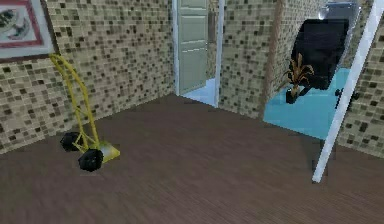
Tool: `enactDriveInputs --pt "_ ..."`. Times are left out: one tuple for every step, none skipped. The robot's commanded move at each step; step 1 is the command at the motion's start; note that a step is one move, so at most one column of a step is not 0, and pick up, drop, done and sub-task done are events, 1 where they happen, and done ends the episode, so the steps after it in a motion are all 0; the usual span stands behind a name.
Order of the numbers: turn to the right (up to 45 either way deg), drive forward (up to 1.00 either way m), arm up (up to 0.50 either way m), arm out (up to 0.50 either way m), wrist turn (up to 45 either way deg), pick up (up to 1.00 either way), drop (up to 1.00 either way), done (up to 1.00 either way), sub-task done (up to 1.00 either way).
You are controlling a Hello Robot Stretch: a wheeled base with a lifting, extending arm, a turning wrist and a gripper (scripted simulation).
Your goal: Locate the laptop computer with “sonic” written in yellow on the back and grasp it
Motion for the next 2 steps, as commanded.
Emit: enactDriveInputs --pt "0.0 1.00 0.00 0.00 0.0 0.00 0.00 0.00 0.00" --pt "0.0 1.00 0.00 0.00 0.0 0.00 0.00 0.00 0.00"
